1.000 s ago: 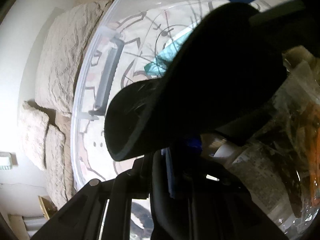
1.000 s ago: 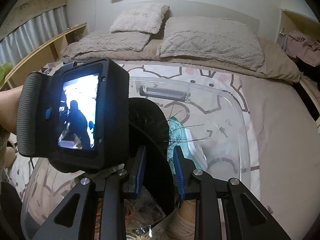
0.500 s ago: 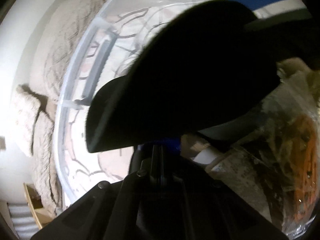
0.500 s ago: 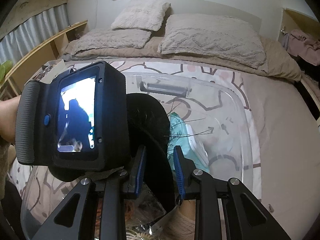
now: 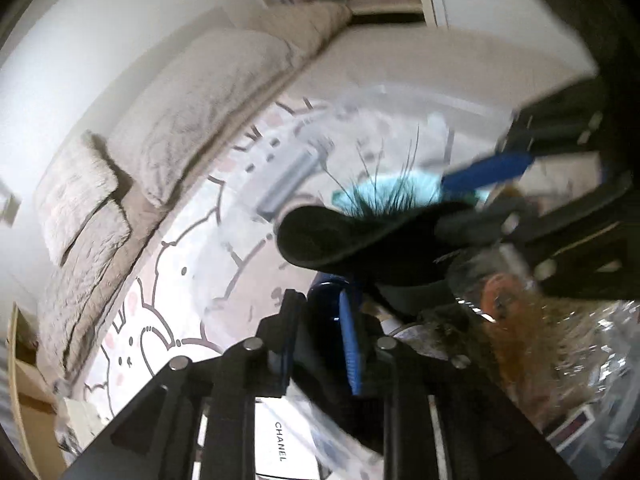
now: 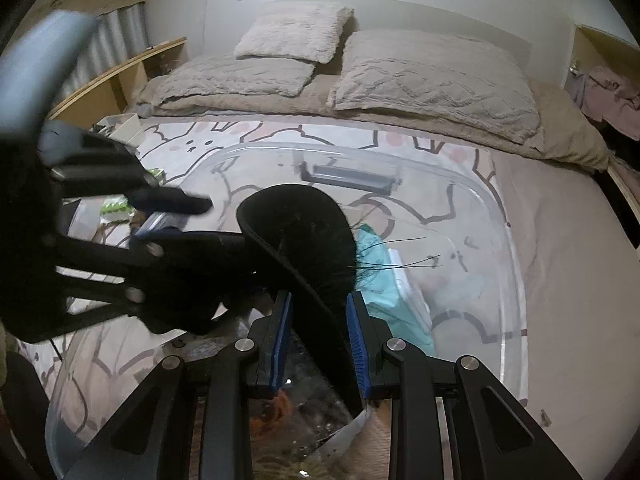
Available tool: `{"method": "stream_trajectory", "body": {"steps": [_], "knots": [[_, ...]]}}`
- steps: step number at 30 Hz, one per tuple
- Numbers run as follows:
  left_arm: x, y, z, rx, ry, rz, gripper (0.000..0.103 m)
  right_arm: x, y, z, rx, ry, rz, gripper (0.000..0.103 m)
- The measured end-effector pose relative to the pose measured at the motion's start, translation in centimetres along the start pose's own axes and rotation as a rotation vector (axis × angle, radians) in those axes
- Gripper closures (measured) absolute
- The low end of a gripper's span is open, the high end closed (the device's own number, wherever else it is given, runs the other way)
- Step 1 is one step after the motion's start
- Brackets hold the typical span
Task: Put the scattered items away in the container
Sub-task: 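Lower the blue bottle into the clear bin and open the left tool, then raise both tools up and away from the clear bin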
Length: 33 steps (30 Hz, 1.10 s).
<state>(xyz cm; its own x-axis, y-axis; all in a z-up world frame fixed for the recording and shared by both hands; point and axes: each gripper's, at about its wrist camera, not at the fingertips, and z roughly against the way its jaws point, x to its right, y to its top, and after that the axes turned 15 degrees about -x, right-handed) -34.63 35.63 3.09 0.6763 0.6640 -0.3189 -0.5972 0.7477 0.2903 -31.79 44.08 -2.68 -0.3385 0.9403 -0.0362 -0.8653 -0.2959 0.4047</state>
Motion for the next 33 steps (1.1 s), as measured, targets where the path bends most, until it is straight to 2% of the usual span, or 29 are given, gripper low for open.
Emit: {"method": "stream_trajectory", "body": {"steps": [1, 3, 5, 7, 10, 16, 20, 27, 28, 30, 33], "knots": [[0.4, -1.6, 1.0, 0.018, -0.009, 0.02, 0.076, -0.4, 0.0, -0.1, -0.002, 0.001, 0.014, 0.077], [-0.1, -2.7, 1.9, 0.052, -0.013, 0.059, 0.067, -0.9, 0.0, -0.2, -0.009, 0.002, 0.037, 0.077], [0.8, -3.0, 2.3, 0.084, -0.022, 0.096, 0.064, -1.5, 0.1, -0.5, -0.019, 0.02, 0.062, 0.077], [1.7, -2.9, 2.0, 0.105, -0.047, 0.127, 0.064, -2.4, 0.0, -0.7, -0.032, 0.032, 0.094, 0.077], [2.6, -5.3, 3.0, 0.125, -0.068, 0.148, 0.064, -3.9, -0.1, -1.3, -0.056, 0.032, 0.152, 0.077], [2.7, -7.1, 3.8, 0.166, -0.092, 0.209, 0.064, -5.6, -0.4, -2.3, -0.096, 0.047, 0.226, 0.077], [2.2, -8.0, 4.6, 0.201, -0.115, 0.259, 0.064, -5.2, -0.5, -2.3, -0.106, 0.08, 0.22, 0.077], [1.6, -9.4, 5.1, 0.235, -0.153, 0.326, 0.063, -4.3, -0.3, -1.2, -0.08, 0.081, 0.165, 0.077], [1.6, -9.7, 5.1, 0.238, -0.154, 0.331, 0.06, -4.2, -0.4, -0.6, -0.063, 0.087, 0.159, 0.077], [1.7, -10.2, 5.1, 0.251, -0.147, 0.349, 0.033, -3.9, -0.5, 0.8, -0.022, 0.104, 0.15, 0.077], [1.7, -10.9, 5.6, 0.288, -0.12, 0.385, 0.017, -3.5, -0.6, 3.2, 0.042, 0.093, 0.131, 0.077]]}}
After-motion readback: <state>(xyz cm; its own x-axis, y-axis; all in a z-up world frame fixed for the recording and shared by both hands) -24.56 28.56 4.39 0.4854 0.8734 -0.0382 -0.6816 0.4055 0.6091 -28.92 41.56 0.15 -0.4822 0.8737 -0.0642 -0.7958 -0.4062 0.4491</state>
